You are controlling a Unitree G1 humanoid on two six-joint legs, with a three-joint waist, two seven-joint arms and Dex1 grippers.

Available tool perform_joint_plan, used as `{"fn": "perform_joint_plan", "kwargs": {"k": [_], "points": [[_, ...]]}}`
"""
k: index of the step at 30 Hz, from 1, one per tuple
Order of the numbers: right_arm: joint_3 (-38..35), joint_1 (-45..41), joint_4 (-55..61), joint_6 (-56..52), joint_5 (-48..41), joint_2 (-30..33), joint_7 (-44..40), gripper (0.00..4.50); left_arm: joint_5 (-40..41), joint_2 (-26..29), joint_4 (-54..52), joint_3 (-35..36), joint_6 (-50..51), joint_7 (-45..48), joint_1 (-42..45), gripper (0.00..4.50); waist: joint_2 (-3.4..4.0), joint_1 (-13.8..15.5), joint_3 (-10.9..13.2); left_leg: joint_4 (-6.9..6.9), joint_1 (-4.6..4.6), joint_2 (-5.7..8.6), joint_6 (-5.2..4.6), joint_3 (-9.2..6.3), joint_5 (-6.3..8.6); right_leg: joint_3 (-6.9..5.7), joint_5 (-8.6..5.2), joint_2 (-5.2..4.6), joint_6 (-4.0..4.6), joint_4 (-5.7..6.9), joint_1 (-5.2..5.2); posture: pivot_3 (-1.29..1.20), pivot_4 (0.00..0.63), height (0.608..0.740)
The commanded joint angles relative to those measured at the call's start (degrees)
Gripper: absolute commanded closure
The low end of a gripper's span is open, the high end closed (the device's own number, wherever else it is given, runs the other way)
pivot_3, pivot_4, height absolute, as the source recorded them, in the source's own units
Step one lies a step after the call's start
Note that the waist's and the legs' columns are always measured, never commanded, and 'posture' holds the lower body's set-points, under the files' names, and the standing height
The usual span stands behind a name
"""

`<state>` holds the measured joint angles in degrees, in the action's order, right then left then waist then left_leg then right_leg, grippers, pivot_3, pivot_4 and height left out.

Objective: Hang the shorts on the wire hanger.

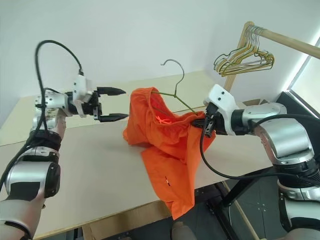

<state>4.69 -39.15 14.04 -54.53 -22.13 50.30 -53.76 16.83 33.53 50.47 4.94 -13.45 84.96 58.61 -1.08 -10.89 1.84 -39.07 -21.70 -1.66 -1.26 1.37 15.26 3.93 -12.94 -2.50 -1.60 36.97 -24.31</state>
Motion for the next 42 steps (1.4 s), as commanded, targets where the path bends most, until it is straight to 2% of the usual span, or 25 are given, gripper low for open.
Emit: {"fn": "perform_joint_plan", "kwargs": {"k": [1,6,10,17,21,30,36,42], "points": [[-5.5,1.4,1.0,-3.1,-0.6,1.4,3.2,4.50,5.6,1.2,-4.5,4.9,3.8,-0.2,-0.4,0.00,0.00,0.4,0.0,0.00,0.00,0.00,0.00,0.00,0.00,0.00,0.00,0.00,0.00,-0.01,0.00,-0.15,0.000,0.740],[-12.9,4.8,2.5,-13.2,-0.9,0.9,11.1,4.50,10.0,0.7,-12.3,8.4,9.5,-2.6,-5.1,0.00,0.00,0.8,0.0,0.00,0.00,0.00,0.01,0.00,0.00,0.00,0.01,-0.04,0.01,0.01,0.01,-0.17,0.000,0.740],[-18.2,5.9,3.9,-21.3,-0.3,0.8,17.2,4.50,11.4,-0.2,-18.3,8.5,12.3,-4.8,-8.4,0.00,0.00,0.9,0.0,-0.02,0.01,0.01,0.01,0.00,0.00,0.01,0.02,-0.06,-0.01,0.02,0.03,-0.19,0.000,0.740],[-25.5,4.5,2.0,-32.7,3.5,0.9,27.1,4.50,14.0,-3.6,-24.4,8.3,15.3,-8.6,-11.1,0.00,0.01,0.4,0.0,0.00,0.04,0.02,0.01,0.04,0.00,0.06,0.02,-0.04,-0.01,0.00,0.04,-0.22,0.000,0.740],[-30.4,-0.1,-1.7,-36.1,9.3,-3.2,36.2,4.50,14.6,-5.7,-26.8,7.5,15.8,-9.1,-12.3,0.00,0.02,-0.2,0.0,0.00,0.08,0.03,0.01,0.12,0.00,0.16,0.03,-0.04,-0.02,0.01,0.05,-0.23,0.000,0.740],[-36.8,-8.3,-14.3,-28.0,18.9,-7.9,50.8,4.50,16.7,-8.6,-32.6,7.6,18.6,-12.0,-15.2,0.00,0.04,-2.2,0.0,0.07,0.09,0.05,0.01,0.13,0.00,0.24,0.04,-0.03,-0.03,-0.02,0.07,-0.23,0.000,0.740],[-37.7,-16.0,-28.2,-17.5,19.4,-8.2,54.7,4.50,16.8,-9.4,-35.6,7.4,20.0,-14.0,-17.2,0.00,0.11,-3.7,0.0,0.11,0.30,0.06,0.00,0.17,0.00,0.34,0.03,-0.01,-0.05,-0.01,0.22,-0.22,0.000,0.740],[-35.4,-26.3,-48.0,-8.1,18.5,-4.6,54.6,4.50,16.6,-9.7,-38.5,6.6,20.5,-15.6,-19.3,0.00,0.18,-4.5,0.0,0.22,0.43,0.08,0.00,0.25,0.00,0.45,0.03,-0.01,-0.05,-0.06,0.30,-0.21,0.000,0.740]]}}
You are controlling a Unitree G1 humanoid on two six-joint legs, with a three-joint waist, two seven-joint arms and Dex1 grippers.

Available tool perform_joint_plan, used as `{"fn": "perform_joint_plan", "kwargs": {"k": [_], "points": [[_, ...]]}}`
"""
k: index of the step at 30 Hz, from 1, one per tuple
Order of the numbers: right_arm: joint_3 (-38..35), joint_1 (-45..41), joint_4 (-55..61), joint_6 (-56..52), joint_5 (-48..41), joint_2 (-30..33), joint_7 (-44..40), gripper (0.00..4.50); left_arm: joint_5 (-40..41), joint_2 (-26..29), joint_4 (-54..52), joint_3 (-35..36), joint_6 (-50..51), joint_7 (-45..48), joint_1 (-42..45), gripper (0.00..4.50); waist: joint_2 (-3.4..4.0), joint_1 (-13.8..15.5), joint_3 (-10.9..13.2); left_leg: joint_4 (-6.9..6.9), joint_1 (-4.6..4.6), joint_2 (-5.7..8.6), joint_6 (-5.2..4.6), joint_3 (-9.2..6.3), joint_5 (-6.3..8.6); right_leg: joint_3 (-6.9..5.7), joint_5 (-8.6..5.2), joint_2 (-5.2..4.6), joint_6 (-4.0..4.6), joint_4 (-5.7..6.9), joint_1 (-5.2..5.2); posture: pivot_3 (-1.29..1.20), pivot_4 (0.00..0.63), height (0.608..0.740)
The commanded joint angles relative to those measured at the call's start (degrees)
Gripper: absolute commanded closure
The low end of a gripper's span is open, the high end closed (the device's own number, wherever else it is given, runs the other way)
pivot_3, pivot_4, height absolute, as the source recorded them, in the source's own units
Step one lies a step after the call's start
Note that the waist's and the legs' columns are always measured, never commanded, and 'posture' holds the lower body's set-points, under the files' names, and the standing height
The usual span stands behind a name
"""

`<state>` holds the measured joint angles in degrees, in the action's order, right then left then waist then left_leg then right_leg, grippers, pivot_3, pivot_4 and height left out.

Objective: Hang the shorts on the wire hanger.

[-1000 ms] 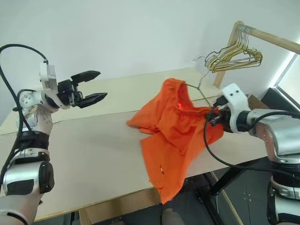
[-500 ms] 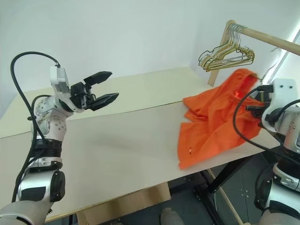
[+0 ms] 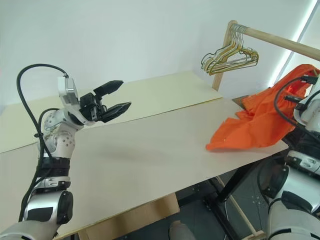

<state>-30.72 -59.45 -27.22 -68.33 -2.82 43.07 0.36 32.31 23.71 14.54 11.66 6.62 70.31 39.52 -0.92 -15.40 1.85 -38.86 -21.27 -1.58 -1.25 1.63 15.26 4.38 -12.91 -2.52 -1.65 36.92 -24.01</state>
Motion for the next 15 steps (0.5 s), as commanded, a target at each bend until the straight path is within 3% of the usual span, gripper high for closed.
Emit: {"fn": "perform_joint_plan", "kwargs": {"k": [1,8,15], "points": [[0.1,-8.0,-10.3,7.4,-0.9,3.4,0.6,4.50,1.1,0.2,-3.2,-0.3,0.6,-1.1,-0.6,0.00,0.08,-0.1,0.0,0.00,0.00,0.00,0.00,0.01,0.00,0.02,0.00,0.01,0.00,0.00,0.00,-0.20,0.000,0.740],[-1.8,-18.1,-30.9,17.7,-3.2,7.4,4.2,4.50,1.2,-0.1,-5.2,-1.0,1.2,-2.2,-2.0,0.00,0.14,0.0,0.1,0.15,0.07,0.02,0.00,0.14,0.00,0.15,-0.02,0.02,-0.04,-0.15,0.01,-0.19,0.000,0.740],[-5.4,-21.0,-41.0,20.3,-7.7,8.9,8.2,4.50,1.3,0.3,-7.1,-1.3,1.7,-3.1,-3.6,0.00,0.14,0.1,0.1,0.33,0.01,0.09,-0.03,0.44,0.02,0.53,-0.11,0.02,-0.23,-0.20,0.04,-0.17,0.000,0.740]]}}
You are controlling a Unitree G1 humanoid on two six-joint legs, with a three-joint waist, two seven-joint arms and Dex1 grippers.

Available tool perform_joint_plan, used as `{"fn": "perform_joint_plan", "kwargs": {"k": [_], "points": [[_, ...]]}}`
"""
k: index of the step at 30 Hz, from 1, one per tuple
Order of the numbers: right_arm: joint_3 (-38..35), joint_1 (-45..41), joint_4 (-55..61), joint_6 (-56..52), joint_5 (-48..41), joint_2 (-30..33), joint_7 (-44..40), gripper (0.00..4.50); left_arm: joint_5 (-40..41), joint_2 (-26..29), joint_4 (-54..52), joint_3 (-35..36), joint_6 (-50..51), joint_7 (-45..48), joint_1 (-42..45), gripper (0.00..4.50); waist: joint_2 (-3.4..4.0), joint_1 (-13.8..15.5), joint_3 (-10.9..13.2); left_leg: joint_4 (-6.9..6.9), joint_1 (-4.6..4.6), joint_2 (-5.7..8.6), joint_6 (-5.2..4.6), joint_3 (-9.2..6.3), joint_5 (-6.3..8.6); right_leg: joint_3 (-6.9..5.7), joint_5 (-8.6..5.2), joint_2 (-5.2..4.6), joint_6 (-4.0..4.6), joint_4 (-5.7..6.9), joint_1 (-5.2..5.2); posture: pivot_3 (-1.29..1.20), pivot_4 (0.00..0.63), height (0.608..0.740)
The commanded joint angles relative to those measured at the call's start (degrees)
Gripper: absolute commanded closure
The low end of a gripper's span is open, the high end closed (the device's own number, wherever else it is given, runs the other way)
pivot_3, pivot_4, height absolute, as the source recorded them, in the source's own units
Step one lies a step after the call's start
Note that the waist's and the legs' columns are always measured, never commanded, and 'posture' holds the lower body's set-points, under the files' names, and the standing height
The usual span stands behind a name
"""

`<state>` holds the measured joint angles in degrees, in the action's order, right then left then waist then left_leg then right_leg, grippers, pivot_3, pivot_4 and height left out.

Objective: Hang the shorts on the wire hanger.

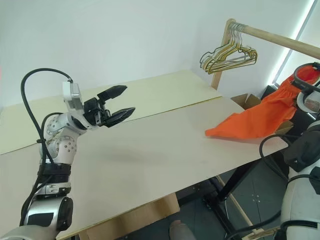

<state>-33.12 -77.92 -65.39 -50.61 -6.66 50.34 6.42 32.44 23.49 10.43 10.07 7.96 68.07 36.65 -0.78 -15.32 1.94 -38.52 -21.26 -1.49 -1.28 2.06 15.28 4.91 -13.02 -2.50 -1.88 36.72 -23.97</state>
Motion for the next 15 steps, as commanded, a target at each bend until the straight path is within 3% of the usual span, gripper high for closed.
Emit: {"fn": "perform_joint_plan", "kwargs": {"k": [1,9,15], "points": [[-3.2,-2.3,-3.5,2.8,-4.3,1.7,2.3,4.50,1.2,0.6,-3.2,0.3,0.5,-1.0,-0.9,0.00,0.00,0.0,0.0,0.06,0.03,0.01,0.00,0.08,0.00,0.09,-0.02,0.00,-0.04,0.00,0.00,-0.17,0.000,0.740],[-4.2,0.4,-6.8,5.4,-7.8,2.2,3.3,4.50,1.4,0.6,-4.7,0.1,0.8,-2.2,-1.9,0.00,0.00,0.2,0.0,0.16,0.11,0.08,0.00,0.28,0.00,0.36,-0.10,0.00,-0.35,-0.05,0.03,-0.16,0.000,0.740],[-0.8,1.1,-6.8,6.6,-6.4,1.8,2.5,4.50,1.1,0.7,-4.5,-0.2,0.6,-2.2,-1.9,0.00,0.00,0.2,0.0,0.16,0.13,0.11,0.00,0.38,0.00,0.50,-0.05,-0.02,-0.48,-0.13,0.03,-0.16,0.000,0.740]]}}
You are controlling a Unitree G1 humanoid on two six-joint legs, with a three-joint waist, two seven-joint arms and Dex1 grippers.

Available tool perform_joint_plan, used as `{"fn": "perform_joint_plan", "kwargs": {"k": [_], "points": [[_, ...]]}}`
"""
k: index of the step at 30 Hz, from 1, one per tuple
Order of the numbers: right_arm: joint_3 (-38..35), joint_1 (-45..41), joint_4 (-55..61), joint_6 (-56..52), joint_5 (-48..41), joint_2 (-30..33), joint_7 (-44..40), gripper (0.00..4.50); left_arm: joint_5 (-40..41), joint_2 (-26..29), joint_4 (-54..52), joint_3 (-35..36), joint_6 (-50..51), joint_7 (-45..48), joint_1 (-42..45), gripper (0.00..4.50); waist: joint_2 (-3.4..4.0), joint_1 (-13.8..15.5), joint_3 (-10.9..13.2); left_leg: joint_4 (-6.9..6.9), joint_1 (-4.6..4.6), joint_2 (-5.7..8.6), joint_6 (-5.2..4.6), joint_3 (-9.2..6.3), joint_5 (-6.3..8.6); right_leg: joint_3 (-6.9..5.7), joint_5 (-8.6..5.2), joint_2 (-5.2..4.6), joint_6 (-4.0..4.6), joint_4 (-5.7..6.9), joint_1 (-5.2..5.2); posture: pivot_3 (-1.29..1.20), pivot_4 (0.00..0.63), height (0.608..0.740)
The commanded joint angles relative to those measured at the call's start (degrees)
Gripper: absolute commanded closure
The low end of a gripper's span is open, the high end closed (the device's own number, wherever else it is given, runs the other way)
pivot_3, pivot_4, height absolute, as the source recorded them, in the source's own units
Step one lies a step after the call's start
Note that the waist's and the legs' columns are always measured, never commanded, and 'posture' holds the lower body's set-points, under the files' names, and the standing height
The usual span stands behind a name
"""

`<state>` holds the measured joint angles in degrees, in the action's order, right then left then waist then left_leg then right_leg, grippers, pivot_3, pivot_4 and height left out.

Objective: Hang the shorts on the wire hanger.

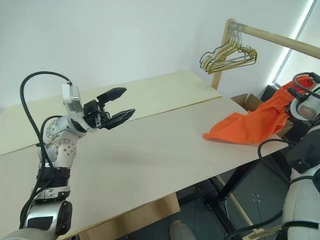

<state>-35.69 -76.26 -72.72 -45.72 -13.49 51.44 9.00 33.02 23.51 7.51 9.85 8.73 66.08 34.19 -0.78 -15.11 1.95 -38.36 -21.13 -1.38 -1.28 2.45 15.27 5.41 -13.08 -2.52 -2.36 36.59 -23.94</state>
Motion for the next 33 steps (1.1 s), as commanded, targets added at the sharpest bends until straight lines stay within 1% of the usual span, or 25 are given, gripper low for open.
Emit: {"fn": "perform_joint_plan", "kwargs": {"k": [1,3,4,7,10,12,14,15,20,23,25,27,30,32,33], "points": [[2.3,-0.4,0.6,2.2,0.8,0.7,0.7,4.50,0.6,0.7,-1.5,0.0,-0.1,-0.3,0.7,0.00,0.00,0.0,0.0,0.00,0.00,0.00,0.00,0.00,0.00,0.00,0.00,0.00,-0.01,-0.01,0.00,-0.15,0.000,0.740],[2.7,-0.3,0.7,3.4,0.8,0.7,1.7,3.77,0.4,0.7,-1.4,-0.1,-0.2,-0.4,0.8,0.00,0.00,0.0,0.0,0.00,0.00,0.00,0.00,0.02,0.00,0.02,0.01,0.00,-0.02,-0.01,0.00,-0.15,0.000,0.740],[2.7,-0.5,0.8,3.6,0.5,0.7,1.6,3.59,0.3,0.6,-1.3,-0.2,-0.2,-0.5,0.8,0.00,0.00,0.1,0.0,0.00,0.00,0.00,0.00,0.02,0.00,0.02,0.01,0.00,-0.02,-0.02,0.00,-0.15,0.000,0.740],[3.5,-0.9,1.1,4.3,0.7,0.4,1.5,2.61,0.2,0.6,-1.5,-0.3,-0.3,-0.7,0.8,0.00,0.00,0.0,0.0,0.00,0.00,0.01,0.00,0.05,0.00,0.06,0.02,-0.01,-0.04,-0.03,0.00,-0.15,0.000,0.740],[4.6,-1.3,1.5,5.1,1.2,0.2,3.3,1.72,0.3,0.6,-1.7,-0.2,-0.4,-0.9,0.6,0.00,0.00,0.0,0.0,0.00,0.01,0.01,0.00,0.08,0.00,0.08,0.04,-0.01,-0.06,-0.04,0.00,-0.15,0.000,0.740],[4.5,-1.5,1.8,5.6,0.9,0.3,5.1,0.95,0.3,0.7,-1.8,-0.2,-0.5,-1.0,0.4,0.00,0.00,0.1,0.0,0.00,0.00,0.02,0.00,0.09,0.00,0.09,0.04,-0.02,-0.07,-0.04,0.00,-0.14,0.000,0.740],[5.5,-2.0,2.8,6.1,1.5,0.1,5.9,0.28,0.2,0.8,-1.9,-0.2,-0.6,-1.1,0.3,0.00,0.00,0.2,0.0,0.01,0.00,0.02,0.00,0.09,0.00,0.09,0.04,-0.02,-0.07,-0.05,0.00,-0.14,0.000,0.740],[6.3,-2.2,3.5,6.3,1.9,-0.1,6.4,0.03,0.2,0.8,-1.9,-0.2,-0.6,-1.1,0.2,0.00,0.00,0.1,0.0,0.01,0.00,0.02,0.00,0.09,0.00,0.10,0.04,-0.02,-0.08,-0.06,0.00,-0.14,0.000,0.740],[10.9,-2.3,8.5,8.2,5.4,-1.2,10.6,0.03,0.4,1.1,-2.0,0.1,-0.7,-1.2,0.1,0.00,0.01,0.2,0.0,0.01,0.00,0.02,0.00,0.12,0.00,0.13,0.06,-0.02,-0.08,-0.05,-0.02,-0.14,0.000,0.740],[13.9,-1.2,15.2,7.6,7.6,-3.2,12.9,0.03,0.5,1.1,-1.9,0.1,-0.7,-1.2,0.1,0.00,0.02,0.1,0.0,0.01,0.00,0.02,0.00,0.13,0.00,0.15,0.06,-0.02,-0.09,-0.02,-0.05,-0.14,0.000,0.740],[14.8,0.8,22.3,8.0,8.9,-5.0,15.4,0.03,0.5,1.0,-1.7,-0.1,-0.8,-1.3,0.3,0.00,0.03,0.2,0.0,0.01,0.01,0.02,0.00,0.14,0.00,0.18,0.06,-0.02,-0.08,0.01,-0.07,-0.14,0.000,0.740],[15.3,2.9,28.3,7.4,9.4,-6.1,15.2,0.03,0.4,1.0,-1.5,-0.1,-0.8,-1.3,0.4,0.00,0.03,0.3,0.0,0.00,0.00,0.01,0.00,0.13,0.00,0.18,0.07,-0.01,-0.09,0.05,-0.09,-0.14,0.000,0.740],[17.8,9.5,40.7,13.5,13.4,-8.1,16.9,0.03,0.3,1.2,-1.4,-0.1,-0.7,-1.4,0.4,0.00,0.05,0.9,0.0,-0.01,-0.03,0.01,0.00,0.09,0.00,0.15,0.09,-0.02,-0.07,0.03,-0.09,-0.14,0.000,0.740],[20.2,12.9,45.5,17.3,15.8,-8.4,15.7,0.03,0.2,1.5,-1.5,-0.1,-0.7,-1.3,0.1,0.00,0.05,1.2,0.0,-0.01,-0.03,0.02,0.00,0.11,0.00,0.18,0.17,-0.05,-0.01,0.02,-0.11,-0.14,0.000,0.740],[22.1,14.6,47.1,19.3,16.9,-8.3,13.5,0.03,-0.1,2.0,-1.7,0.0,-0.8,-1.3,-0.3,0.00,0.05,1.2,0.0,-0.02,-0.03,0.04,0.00,0.14,0.00,0.21,0.21,-0.08,0.04,0.03,-0.13,-0.14,0.000,0.740]]}}
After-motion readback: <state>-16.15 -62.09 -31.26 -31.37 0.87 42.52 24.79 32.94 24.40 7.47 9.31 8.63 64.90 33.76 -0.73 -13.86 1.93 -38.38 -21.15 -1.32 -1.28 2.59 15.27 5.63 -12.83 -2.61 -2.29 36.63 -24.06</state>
